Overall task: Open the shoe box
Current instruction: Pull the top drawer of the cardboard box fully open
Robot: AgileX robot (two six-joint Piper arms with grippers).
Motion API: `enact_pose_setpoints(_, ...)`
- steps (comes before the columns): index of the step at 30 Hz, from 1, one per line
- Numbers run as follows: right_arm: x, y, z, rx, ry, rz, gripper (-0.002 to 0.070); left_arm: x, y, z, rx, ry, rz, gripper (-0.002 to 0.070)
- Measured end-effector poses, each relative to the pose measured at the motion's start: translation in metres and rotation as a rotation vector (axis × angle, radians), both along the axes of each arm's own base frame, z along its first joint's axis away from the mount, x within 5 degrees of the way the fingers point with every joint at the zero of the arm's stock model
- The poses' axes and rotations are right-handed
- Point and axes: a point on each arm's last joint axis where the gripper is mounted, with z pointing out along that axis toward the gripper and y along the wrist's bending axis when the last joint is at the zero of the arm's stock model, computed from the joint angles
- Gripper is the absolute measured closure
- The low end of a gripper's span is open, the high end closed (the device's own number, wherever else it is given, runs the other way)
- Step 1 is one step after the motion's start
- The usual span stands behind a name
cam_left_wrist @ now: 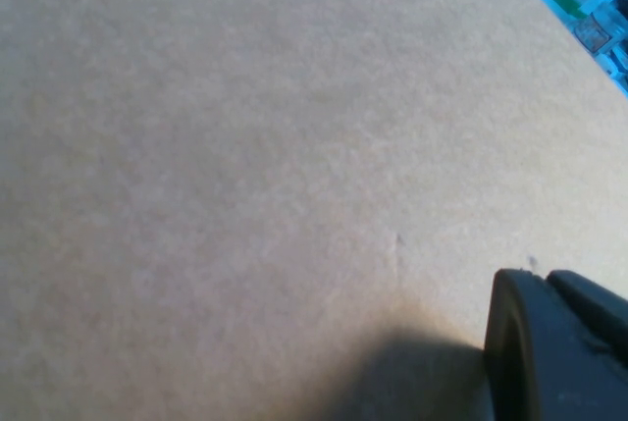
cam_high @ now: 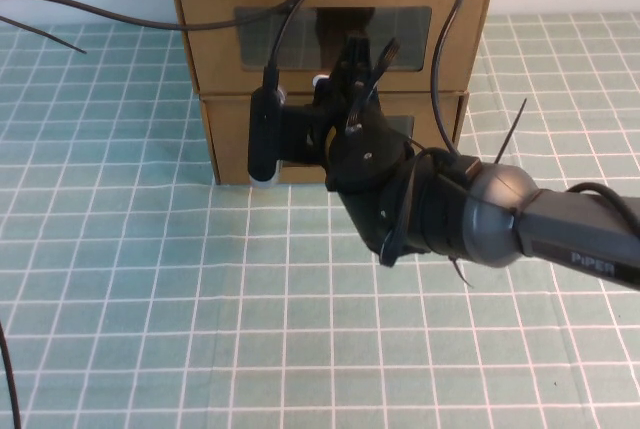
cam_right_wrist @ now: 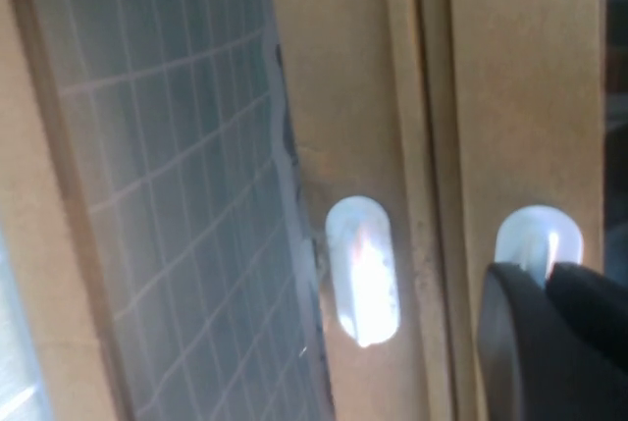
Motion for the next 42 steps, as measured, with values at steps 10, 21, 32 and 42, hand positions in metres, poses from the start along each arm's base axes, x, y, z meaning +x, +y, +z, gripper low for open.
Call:
enact_pose_setpoints(10,-0.058,-0.007,0.011,0.005,0.05,0.065,0.0667,0.0,0.0,0.001,0.0,0.0,0.002,0.0679)
enact_pose_setpoints(21,-0.126,-0.021,0.019,0.062,0.146,0.105,0.0668,0.0,0.0,0.0,-0.002,0.008,0.007,0.0678)
enact_pose_setpoints(32,-0.126,-0.022,0.018,0.199,0.264,-0.002,0.058,-0.003,0.0,0.001,-0.002,0.02,-0.015,0.0678)
enact_pose_setpoints(42,-0.136,-0.013,0.048,0.092,0.581,0.007,0.0223,-0.016,0.002,0.014,0.023,0.033,-0.041,0.0679)
